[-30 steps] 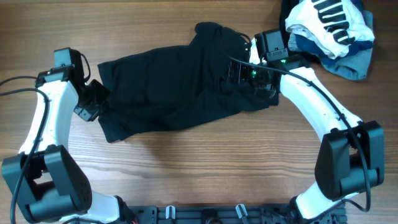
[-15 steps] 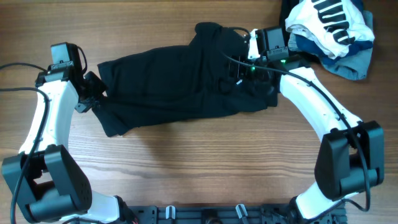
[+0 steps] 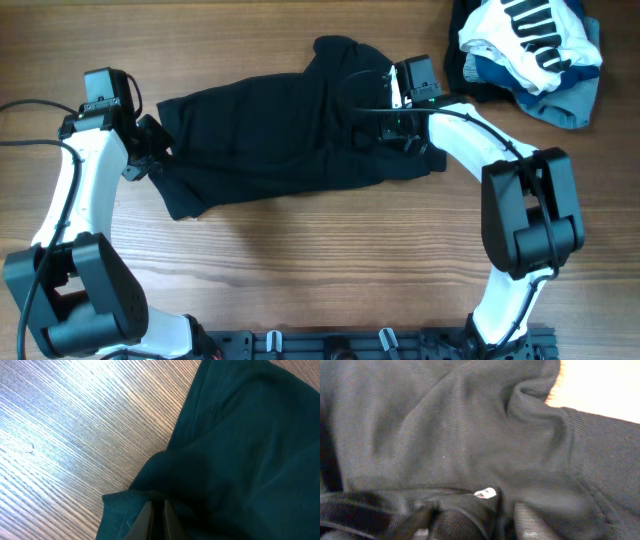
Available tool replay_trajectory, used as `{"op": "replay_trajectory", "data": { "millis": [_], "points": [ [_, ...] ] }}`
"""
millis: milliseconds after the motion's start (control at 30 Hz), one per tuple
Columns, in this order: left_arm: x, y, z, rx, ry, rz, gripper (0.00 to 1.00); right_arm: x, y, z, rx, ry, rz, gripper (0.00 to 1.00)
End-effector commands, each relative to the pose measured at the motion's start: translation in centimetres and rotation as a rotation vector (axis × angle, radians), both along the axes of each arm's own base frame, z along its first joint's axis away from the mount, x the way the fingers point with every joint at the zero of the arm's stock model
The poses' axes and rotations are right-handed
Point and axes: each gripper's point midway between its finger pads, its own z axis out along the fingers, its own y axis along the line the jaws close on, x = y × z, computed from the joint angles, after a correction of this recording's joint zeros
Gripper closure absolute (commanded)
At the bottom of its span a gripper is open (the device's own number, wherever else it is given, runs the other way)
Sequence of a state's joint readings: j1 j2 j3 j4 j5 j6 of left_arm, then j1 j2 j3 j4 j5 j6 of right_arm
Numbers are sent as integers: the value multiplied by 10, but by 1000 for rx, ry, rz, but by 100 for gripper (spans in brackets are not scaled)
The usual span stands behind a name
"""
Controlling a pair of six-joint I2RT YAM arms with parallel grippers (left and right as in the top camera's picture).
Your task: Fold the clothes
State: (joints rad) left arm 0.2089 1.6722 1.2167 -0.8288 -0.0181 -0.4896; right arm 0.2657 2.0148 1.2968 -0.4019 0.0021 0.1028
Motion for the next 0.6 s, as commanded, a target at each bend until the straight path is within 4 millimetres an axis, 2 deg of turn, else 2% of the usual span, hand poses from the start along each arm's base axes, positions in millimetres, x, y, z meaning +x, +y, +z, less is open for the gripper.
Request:
{"op": "replay_trajectory", "data": {
  "millis": [0, 133, 233, 367, 500, 567],
  "points": [
    [4, 3, 4, 28, -7, -16, 96, 7, -1, -2, -20, -23, -4, 76],
    [4, 3, 4, 28, -8, -16, 96, 15, -1, 16, -9, -57, -17, 86],
    [3, 4, 4, 35, -6, -14, 96, 22, -5, 40, -1, -99, -37, 95],
    [3, 7, 4, 53, -3, -9, 96, 22, -33, 59, -8, -112, -149, 96],
    [4, 8, 4, 54, -5, -9, 96, 21, -71, 80, 34, -119, -246, 96],
    [4, 8, 4, 54, -6, -8, 96, 21, -80, 85, 64, -120, -261, 96]
  ]
}}
